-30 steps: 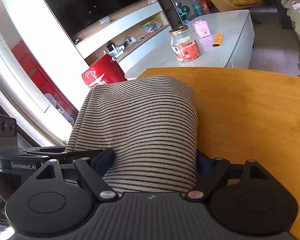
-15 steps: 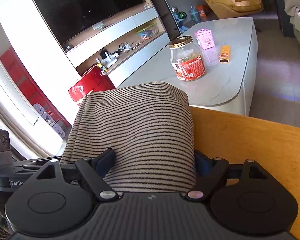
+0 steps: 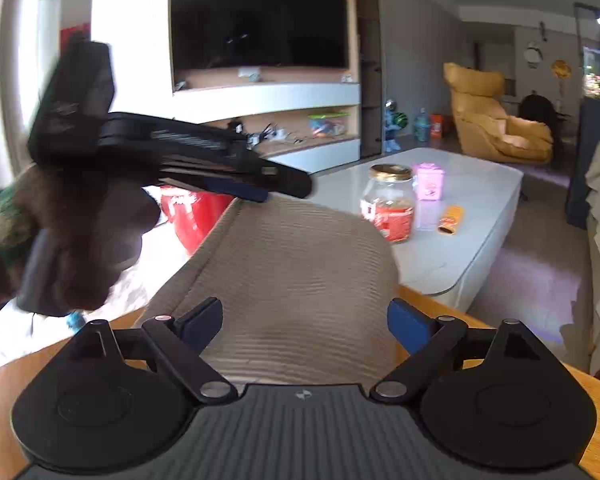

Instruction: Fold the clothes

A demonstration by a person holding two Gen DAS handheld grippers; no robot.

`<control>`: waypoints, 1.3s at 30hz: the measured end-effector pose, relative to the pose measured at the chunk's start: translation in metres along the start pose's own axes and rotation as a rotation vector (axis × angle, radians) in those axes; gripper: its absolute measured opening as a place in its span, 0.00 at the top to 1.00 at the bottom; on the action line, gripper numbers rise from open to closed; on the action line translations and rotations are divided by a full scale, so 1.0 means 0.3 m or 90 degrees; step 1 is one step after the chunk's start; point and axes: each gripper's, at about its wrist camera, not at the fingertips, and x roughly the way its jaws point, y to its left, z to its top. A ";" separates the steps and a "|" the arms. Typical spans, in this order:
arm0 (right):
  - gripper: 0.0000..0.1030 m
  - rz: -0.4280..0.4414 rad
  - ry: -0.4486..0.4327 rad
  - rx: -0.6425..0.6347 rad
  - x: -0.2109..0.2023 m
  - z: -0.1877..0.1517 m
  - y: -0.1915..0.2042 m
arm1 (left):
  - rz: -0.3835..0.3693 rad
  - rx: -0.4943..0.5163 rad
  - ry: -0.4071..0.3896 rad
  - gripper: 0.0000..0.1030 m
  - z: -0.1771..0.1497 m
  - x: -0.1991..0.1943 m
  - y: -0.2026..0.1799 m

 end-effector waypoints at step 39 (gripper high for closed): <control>0.00 -0.213 0.096 0.115 -0.313 -0.357 -0.080 | 0.404 -0.027 0.053 0.00 -0.626 -0.315 -0.452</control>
